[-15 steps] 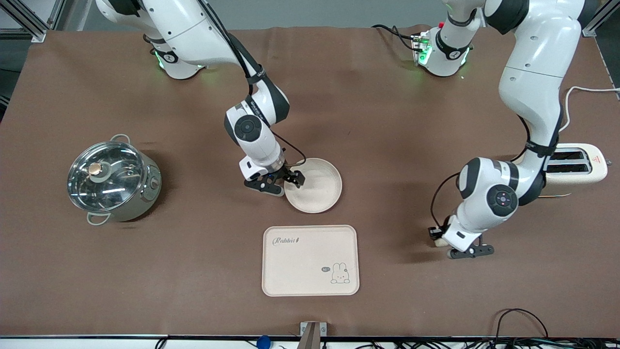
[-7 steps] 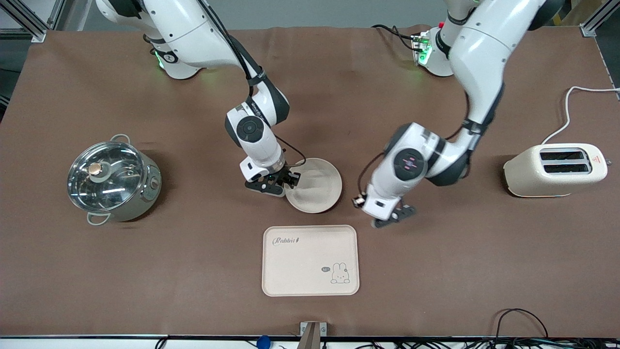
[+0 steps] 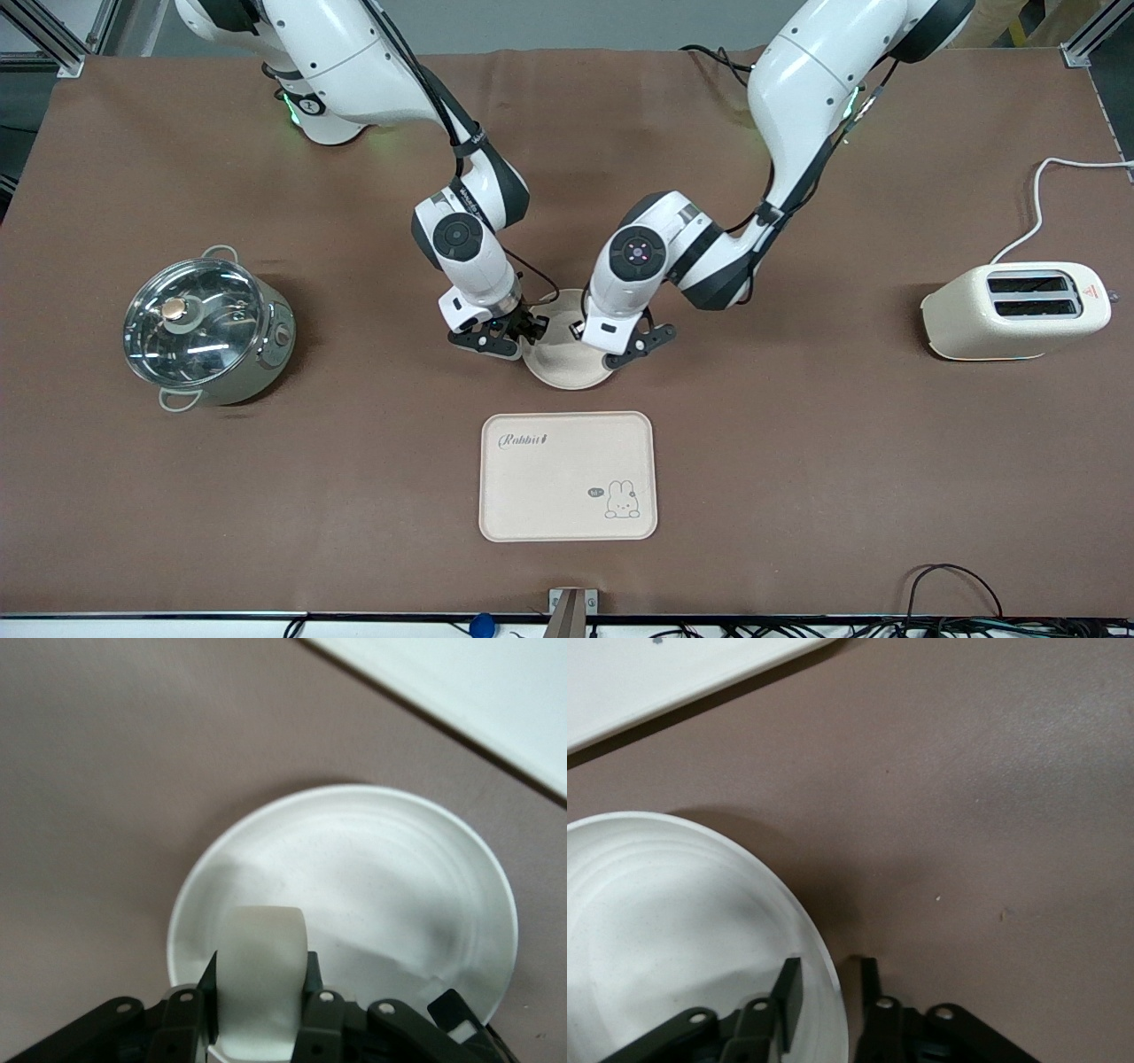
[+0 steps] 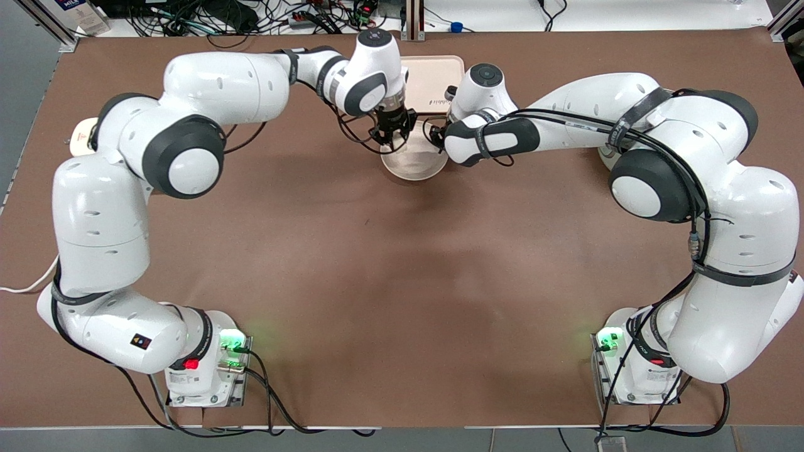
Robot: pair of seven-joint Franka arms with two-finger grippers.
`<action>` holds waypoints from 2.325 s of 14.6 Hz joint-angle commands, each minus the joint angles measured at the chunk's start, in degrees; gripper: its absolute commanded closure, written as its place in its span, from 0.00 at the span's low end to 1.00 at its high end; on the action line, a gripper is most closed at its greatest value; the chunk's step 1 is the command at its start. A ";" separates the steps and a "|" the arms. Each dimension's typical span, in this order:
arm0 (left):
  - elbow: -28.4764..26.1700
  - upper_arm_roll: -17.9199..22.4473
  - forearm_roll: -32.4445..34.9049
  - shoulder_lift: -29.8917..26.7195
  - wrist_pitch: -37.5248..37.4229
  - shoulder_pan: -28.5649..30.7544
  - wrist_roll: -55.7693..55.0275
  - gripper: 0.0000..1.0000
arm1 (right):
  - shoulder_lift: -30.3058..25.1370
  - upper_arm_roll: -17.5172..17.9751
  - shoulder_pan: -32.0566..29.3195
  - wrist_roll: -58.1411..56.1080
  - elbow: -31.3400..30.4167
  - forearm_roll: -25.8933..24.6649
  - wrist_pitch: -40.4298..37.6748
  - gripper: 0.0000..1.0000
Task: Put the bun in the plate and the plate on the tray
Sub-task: 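Lower the bun onto the plate and open the left gripper, then slide the plate onto the tray while the left gripper withdraws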
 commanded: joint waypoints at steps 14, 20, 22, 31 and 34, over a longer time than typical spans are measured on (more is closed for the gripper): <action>5.51 0.74 2.79 -8.23 -4.72 6.83 5.26 0.00 | -2.72 -0.50 -0.06 1.18 -0.33 -1.34 -0.83 1.00; 5.43 0.65 2.97 -21.07 -18.08 16.94 28.02 0.00 | -5.12 -0.50 -1.90 3.29 5.98 -0.55 -2.24 1.00; 5.51 0.65 2.88 -24.85 -22.47 20.19 36.71 0.00 | -0.57 -0.59 -3.65 3.29 12.38 -0.55 -2.32 1.00; 4.38 5.98 -3.70 -36.45 -33.83 29.27 65.83 0.00 | 19.75 -0.33 -9.73 2.85 35.27 -0.72 0.74 1.00; -0.53 11.19 -7.65 -41.64 -35.68 26.80 68.83 0.00 | 21.69 -0.24 -9.11 2.85 34.74 -0.72 4.61 1.00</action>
